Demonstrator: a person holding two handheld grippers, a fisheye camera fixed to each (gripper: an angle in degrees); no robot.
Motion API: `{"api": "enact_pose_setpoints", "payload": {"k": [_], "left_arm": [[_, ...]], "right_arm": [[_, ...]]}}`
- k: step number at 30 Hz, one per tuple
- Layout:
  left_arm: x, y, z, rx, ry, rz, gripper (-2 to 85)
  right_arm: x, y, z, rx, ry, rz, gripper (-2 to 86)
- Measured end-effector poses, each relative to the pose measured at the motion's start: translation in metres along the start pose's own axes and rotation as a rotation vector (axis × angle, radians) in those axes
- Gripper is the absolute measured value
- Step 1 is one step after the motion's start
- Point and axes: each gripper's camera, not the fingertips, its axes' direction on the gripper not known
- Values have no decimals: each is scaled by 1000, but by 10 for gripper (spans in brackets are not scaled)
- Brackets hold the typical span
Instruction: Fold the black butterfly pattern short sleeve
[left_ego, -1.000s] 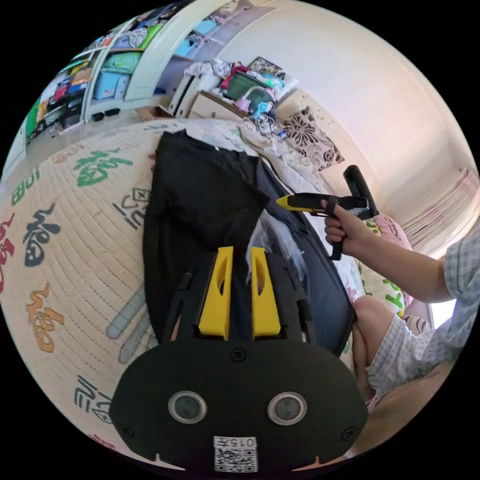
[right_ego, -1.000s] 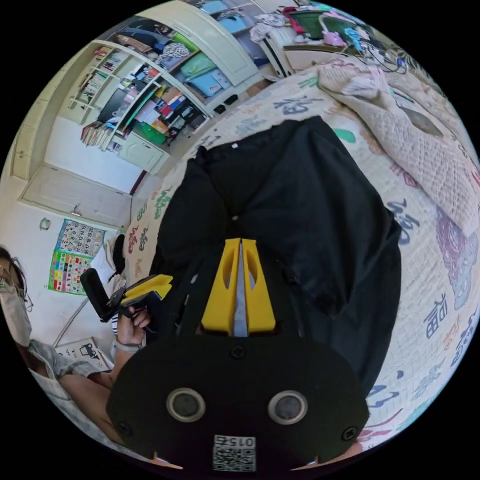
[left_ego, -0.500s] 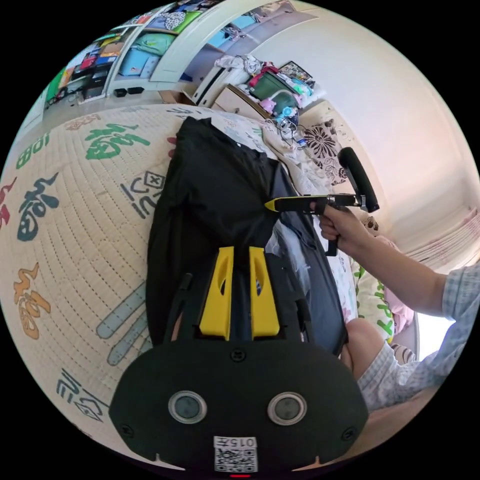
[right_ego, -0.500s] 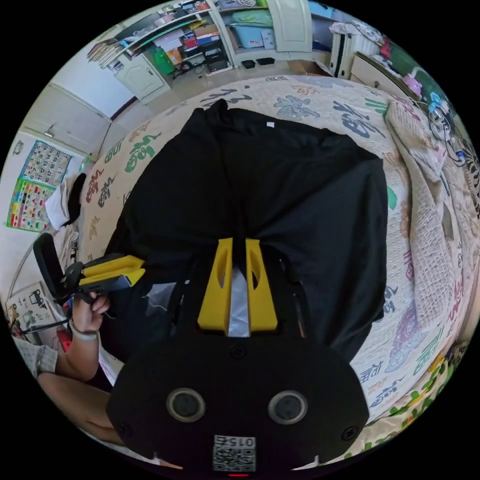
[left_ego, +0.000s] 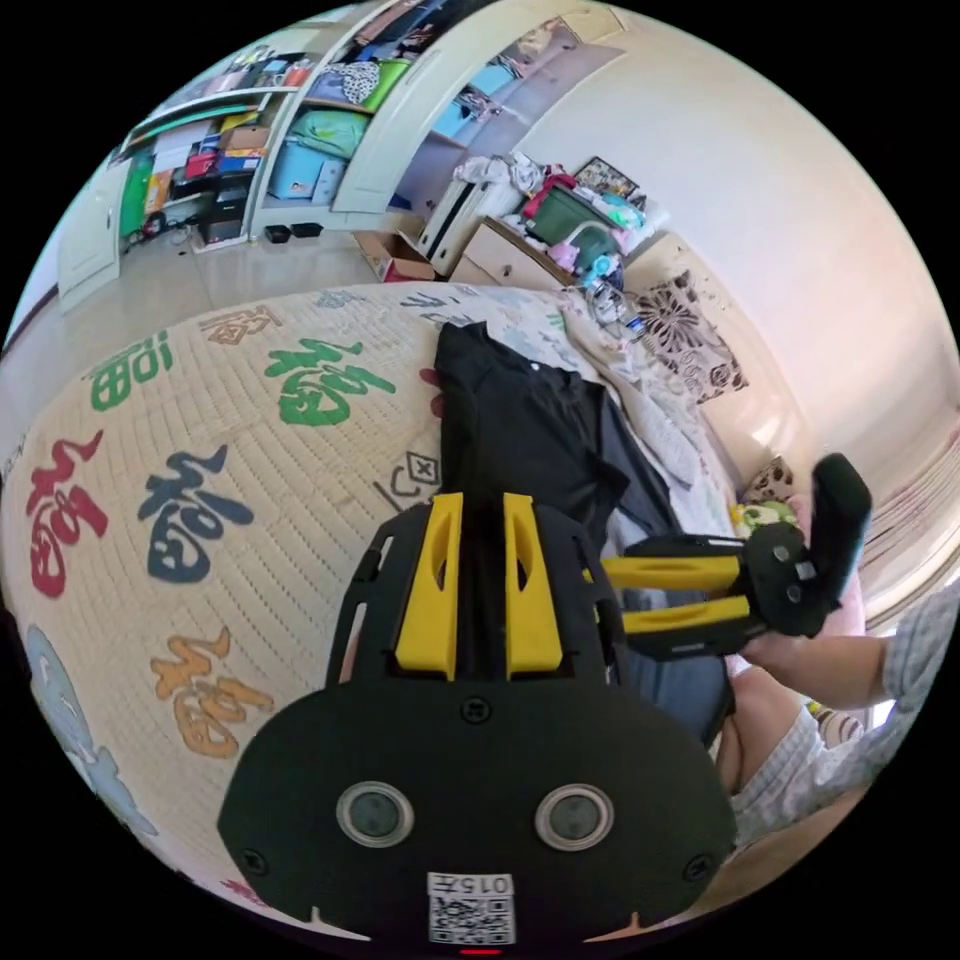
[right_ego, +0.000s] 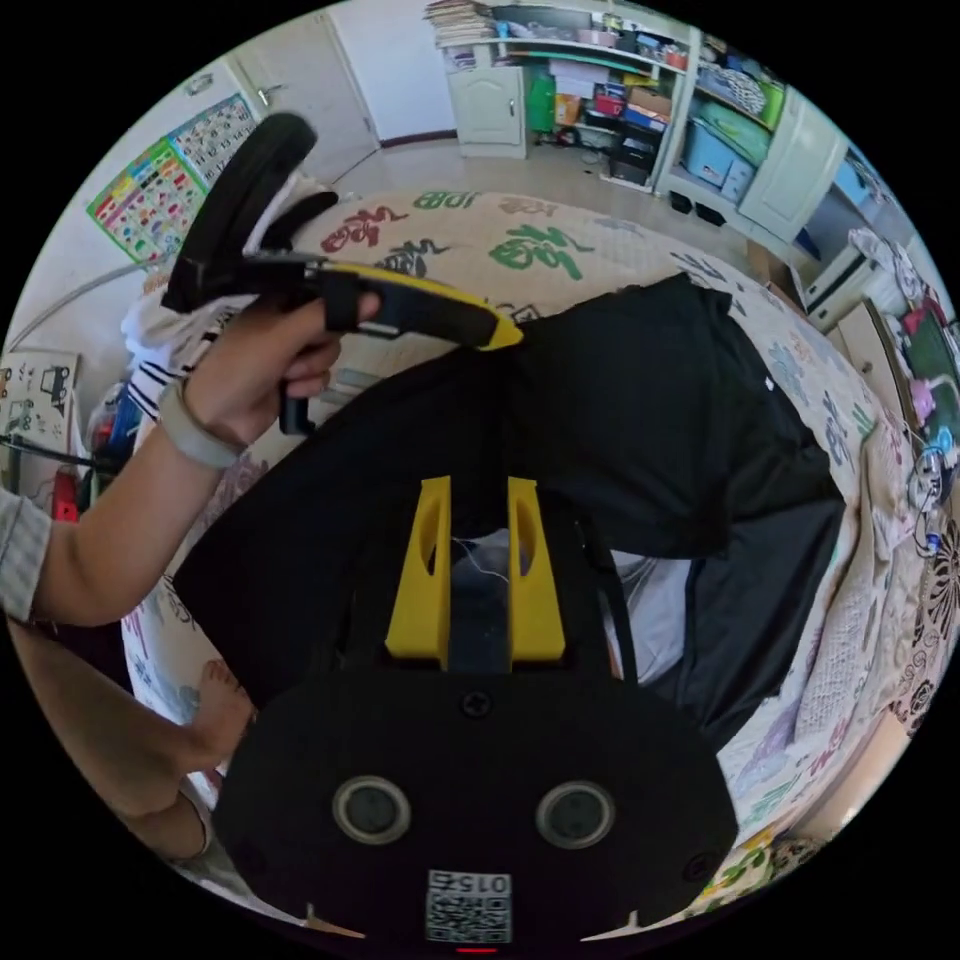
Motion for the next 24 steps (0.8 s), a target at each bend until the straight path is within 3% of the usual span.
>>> {"api": "enact_pose_setpoints", "payload": {"k": [5,11,17,19,24], "left_arm": [[1,-18,23,-70,-75,-11,19],[15,-26,28,-75,-105,6,23],[21,-44,-7,48,-61,35,48],[33,-73,-1,38,-62,97,57],[66,-133,59,-64,-18,205,51]], "right_arm": [[9,15,-3,-45,36,32,17],[15,35,-12,-56,51,-24,54],[93,69,-71,180,145,263,78],[138,82,-71,170,88,386,79],[183,90,-48,90,-65,456,49]]}}
